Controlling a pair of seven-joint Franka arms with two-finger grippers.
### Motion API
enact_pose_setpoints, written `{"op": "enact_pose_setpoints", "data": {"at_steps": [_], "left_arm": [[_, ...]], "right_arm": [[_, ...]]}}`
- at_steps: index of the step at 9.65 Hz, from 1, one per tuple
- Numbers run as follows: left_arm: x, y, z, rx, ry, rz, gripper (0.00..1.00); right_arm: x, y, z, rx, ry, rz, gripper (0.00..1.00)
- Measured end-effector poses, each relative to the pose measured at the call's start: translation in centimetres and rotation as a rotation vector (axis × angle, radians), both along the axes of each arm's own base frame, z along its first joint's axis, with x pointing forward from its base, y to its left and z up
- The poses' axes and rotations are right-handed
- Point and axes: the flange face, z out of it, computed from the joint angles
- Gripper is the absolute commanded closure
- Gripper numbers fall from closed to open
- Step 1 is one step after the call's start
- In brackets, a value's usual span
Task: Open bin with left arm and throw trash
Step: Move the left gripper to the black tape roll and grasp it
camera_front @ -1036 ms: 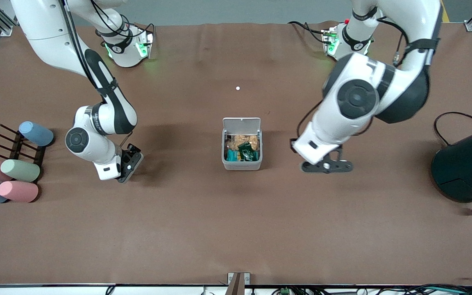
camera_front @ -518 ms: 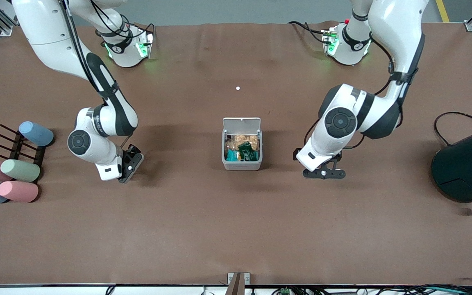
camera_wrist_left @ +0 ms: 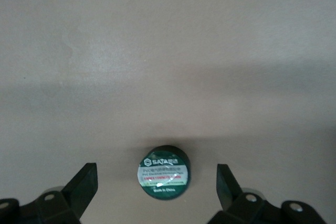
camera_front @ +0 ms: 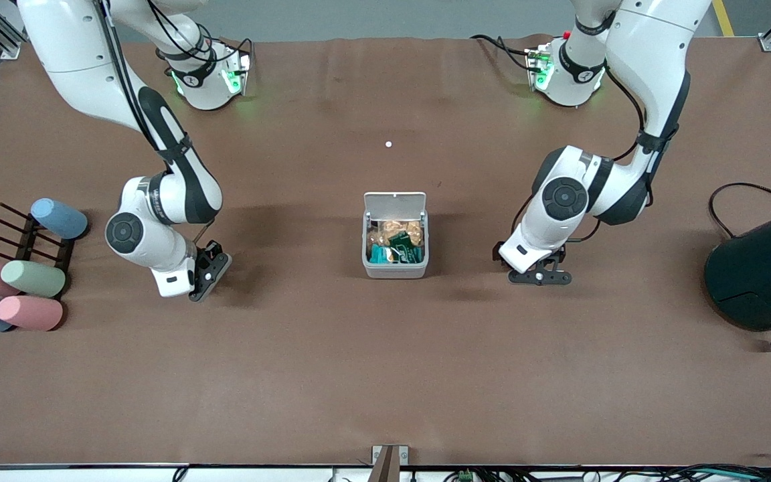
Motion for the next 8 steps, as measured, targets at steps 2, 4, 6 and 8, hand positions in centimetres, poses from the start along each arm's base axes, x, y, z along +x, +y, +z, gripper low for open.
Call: {"op": "enact_pose_setpoints", "data": {"at_steps": [2, 4, 6, 8], "left_arm": [[-0.7, 0.6, -1.1, -0.007, -0.001, 0.002, 0.0], [-1.1, 1.0, -2.0, -0.006, 0.01, 0.009, 0.0], [-1.2, 1.1, -3.4, -0.015, 0.011, 0.013, 0.0], [-1.3, 1.2, -4.9, -0.024, 0.013, 0.029, 0.01]], "right_arm": [[0.0, 0.0, 0.0, 0.0, 0.001, 0.0, 0.98], [0.0, 0.0, -0.1, 0.0, 0.004, 0.0, 1.0], [0.0, 0.0, 0.0, 0.0, 0.005, 0.0, 1.0], [0.0, 0.1, 0.0, 0.009, 0.011, -0.012, 1.0]]}}
